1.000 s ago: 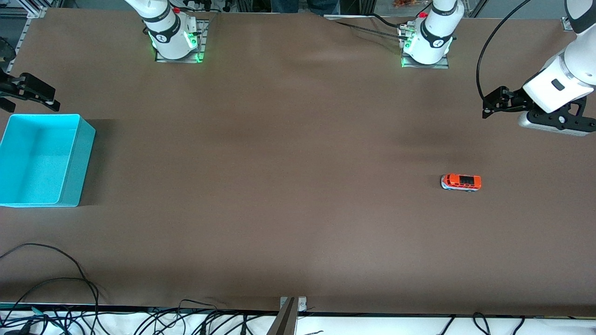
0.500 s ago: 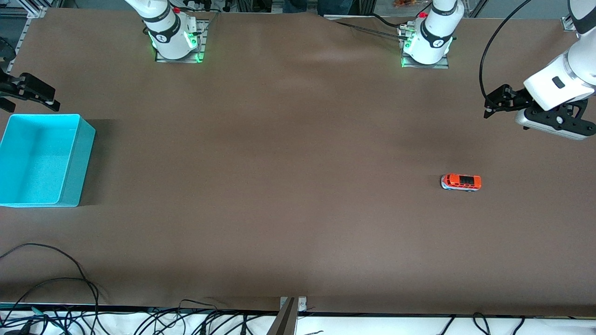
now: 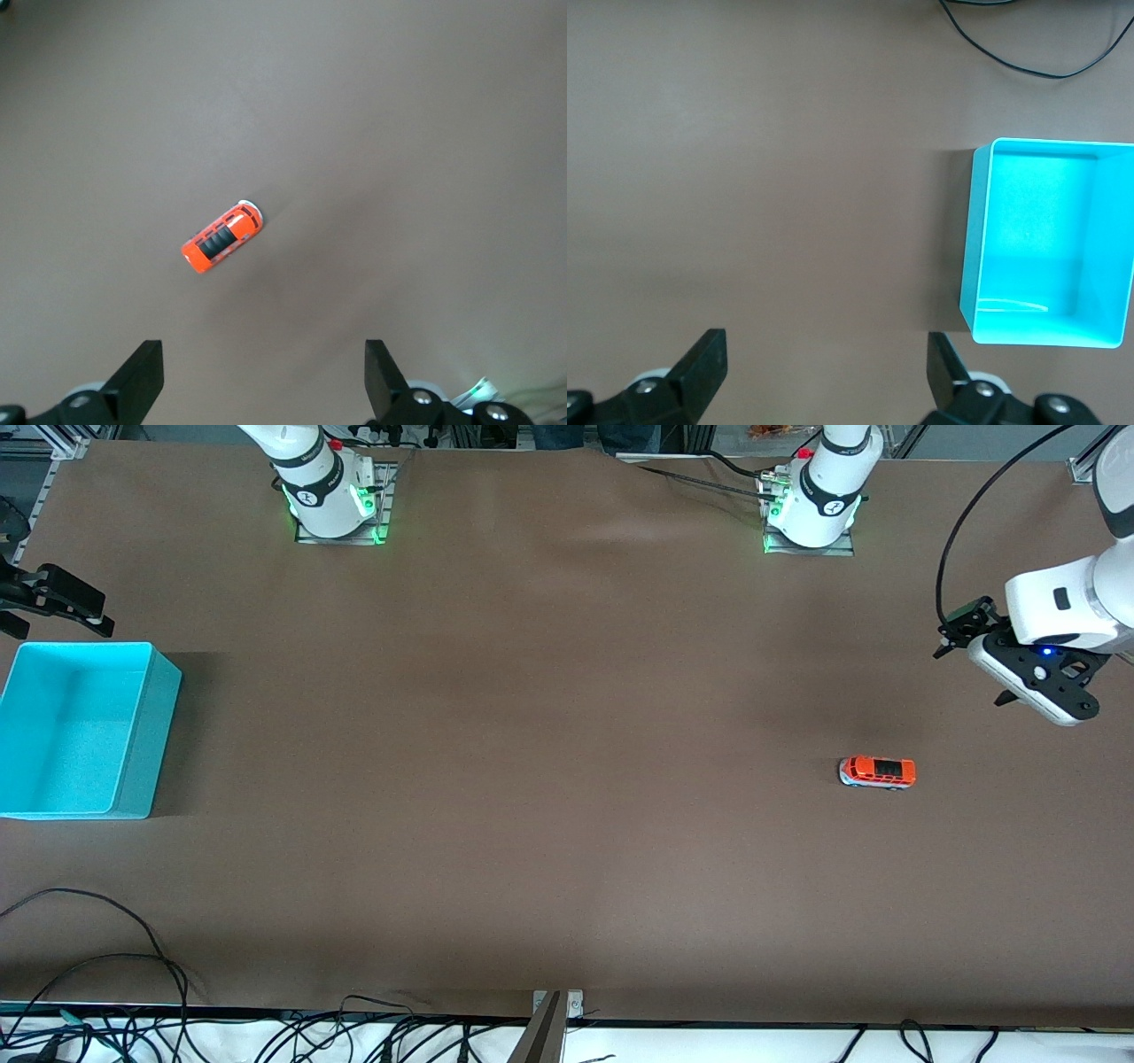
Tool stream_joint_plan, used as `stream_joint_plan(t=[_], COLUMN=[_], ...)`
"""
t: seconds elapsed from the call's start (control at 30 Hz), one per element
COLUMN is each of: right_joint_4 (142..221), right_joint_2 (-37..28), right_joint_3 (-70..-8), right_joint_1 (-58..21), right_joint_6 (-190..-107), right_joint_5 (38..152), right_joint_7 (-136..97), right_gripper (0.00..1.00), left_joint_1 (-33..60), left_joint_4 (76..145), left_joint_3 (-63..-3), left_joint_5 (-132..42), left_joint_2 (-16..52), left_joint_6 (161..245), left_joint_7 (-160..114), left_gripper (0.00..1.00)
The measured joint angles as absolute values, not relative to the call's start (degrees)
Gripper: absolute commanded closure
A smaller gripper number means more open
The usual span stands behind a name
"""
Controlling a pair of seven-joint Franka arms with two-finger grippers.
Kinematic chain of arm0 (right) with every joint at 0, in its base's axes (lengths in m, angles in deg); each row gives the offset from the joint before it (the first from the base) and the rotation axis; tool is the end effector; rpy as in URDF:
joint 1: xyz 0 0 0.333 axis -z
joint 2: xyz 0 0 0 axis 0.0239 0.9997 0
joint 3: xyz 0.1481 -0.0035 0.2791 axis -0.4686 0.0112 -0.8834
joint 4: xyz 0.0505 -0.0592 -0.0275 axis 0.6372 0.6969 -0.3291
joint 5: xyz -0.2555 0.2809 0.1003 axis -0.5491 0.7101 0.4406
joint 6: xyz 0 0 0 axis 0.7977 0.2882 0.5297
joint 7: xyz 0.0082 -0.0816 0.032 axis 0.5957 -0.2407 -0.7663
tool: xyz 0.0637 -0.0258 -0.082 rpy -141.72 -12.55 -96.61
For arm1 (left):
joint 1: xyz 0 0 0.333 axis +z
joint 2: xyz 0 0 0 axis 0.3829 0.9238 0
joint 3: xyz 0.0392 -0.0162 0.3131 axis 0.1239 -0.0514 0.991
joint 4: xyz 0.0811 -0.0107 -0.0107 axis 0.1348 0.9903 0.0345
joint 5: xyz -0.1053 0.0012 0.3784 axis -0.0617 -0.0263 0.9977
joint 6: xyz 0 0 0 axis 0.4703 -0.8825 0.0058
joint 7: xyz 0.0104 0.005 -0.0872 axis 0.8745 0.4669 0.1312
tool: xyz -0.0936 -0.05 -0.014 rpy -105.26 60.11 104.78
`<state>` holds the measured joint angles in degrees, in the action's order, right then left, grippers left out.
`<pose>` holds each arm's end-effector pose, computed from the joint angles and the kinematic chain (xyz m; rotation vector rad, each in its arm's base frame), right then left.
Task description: Wind up bus and store in blue box
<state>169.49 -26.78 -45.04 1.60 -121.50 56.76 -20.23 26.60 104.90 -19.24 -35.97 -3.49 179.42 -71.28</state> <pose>0.5577 -0.0266 0.6382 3.1245 0.0803 0.0094 0.5752 -0.0013 0.5533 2.8922 -1.1157 -0.1280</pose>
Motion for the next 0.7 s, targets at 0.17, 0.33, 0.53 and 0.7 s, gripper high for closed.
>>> stream_joint_plan(t=[0.17, 0.33, 0.53, 0.7], right_joint_4=[169.49, 169.49, 169.49, 169.49], right_joint_2=[-26.78, -26.78, -26.67, -26.48], right_joint_3=[-45.04, -45.04, -45.04, -45.04], right_joint_1=[1.61, 1.61, 1.61, 1.62], right_joint_6=[-121.50, -121.50, -121.50, -121.50], right_joint_5=[56.76, 56.76, 56.76, 56.76], right_joint_7=[-20.23, -20.23, -20.24, -20.23], right_gripper=[0.00, 0.00, 0.00, 0.00], left_joint_1=[27.90, 29.07, 30.97, 31.78], left_joint_4=[102.58, 102.00, 102.08, 102.34], left_joint_3=[-19.13, -19.09, -19.04, -19.04], left_joint_5=[-35.97, -35.60, -33.73, -33.66], left_joint_2=[-1.53, 0.05, 3.41, 6.69], left_joint_6=[179.42, 179.40, 181.40, 184.33], left_joint_7=[-77.67, -84.17, -92.45, -98.22], left_gripper=[0.00, 0.00, 0.00, 0.00])
